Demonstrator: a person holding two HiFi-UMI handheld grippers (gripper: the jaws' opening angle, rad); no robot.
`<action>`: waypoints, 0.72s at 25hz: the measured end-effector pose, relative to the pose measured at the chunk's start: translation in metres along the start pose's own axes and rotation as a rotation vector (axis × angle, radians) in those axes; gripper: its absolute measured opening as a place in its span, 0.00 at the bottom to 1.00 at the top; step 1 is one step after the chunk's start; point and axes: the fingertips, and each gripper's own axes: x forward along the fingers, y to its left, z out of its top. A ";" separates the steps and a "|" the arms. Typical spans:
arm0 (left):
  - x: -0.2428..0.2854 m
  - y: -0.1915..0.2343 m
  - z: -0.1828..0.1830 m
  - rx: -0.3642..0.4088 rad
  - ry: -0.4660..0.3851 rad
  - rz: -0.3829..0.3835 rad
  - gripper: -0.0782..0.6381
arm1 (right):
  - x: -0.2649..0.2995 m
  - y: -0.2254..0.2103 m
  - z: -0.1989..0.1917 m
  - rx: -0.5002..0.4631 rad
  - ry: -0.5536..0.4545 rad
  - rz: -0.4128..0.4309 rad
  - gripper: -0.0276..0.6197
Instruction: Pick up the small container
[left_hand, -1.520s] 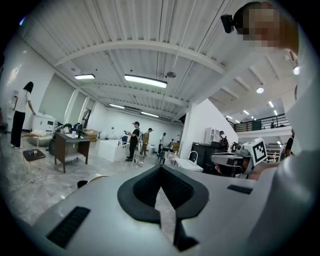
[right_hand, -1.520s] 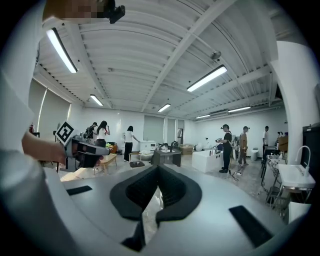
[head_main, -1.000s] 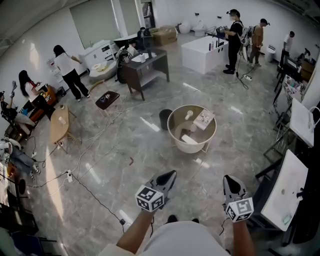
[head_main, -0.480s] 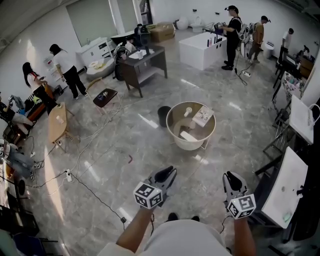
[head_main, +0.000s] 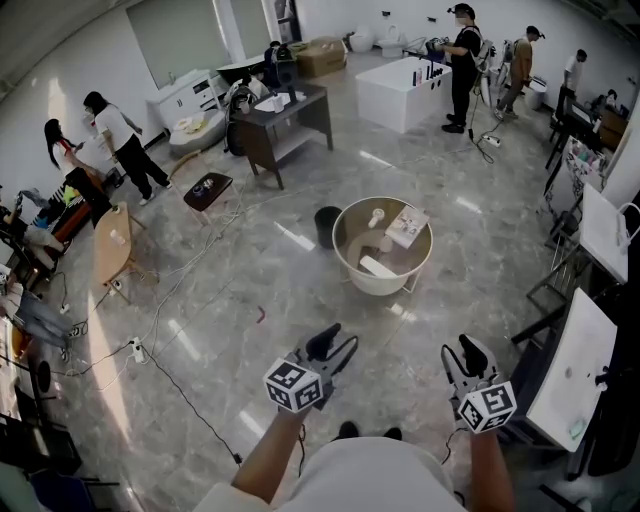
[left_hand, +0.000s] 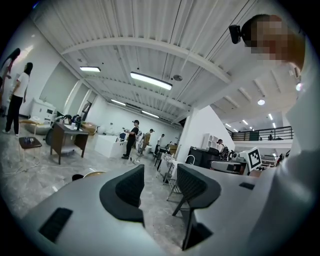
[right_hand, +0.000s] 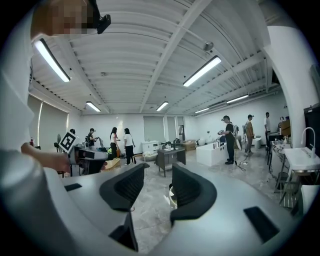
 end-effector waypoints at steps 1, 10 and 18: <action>-0.001 0.001 0.001 -0.002 -0.002 -0.005 0.43 | 0.002 0.002 0.000 -0.002 0.001 0.002 0.34; -0.011 0.014 0.007 -0.010 -0.006 -0.035 0.52 | 0.018 0.015 0.002 0.010 0.004 -0.003 0.47; -0.021 0.032 0.000 -0.027 0.008 -0.040 0.50 | 0.028 0.033 -0.001 -0.004 0.019 -0.018 0.49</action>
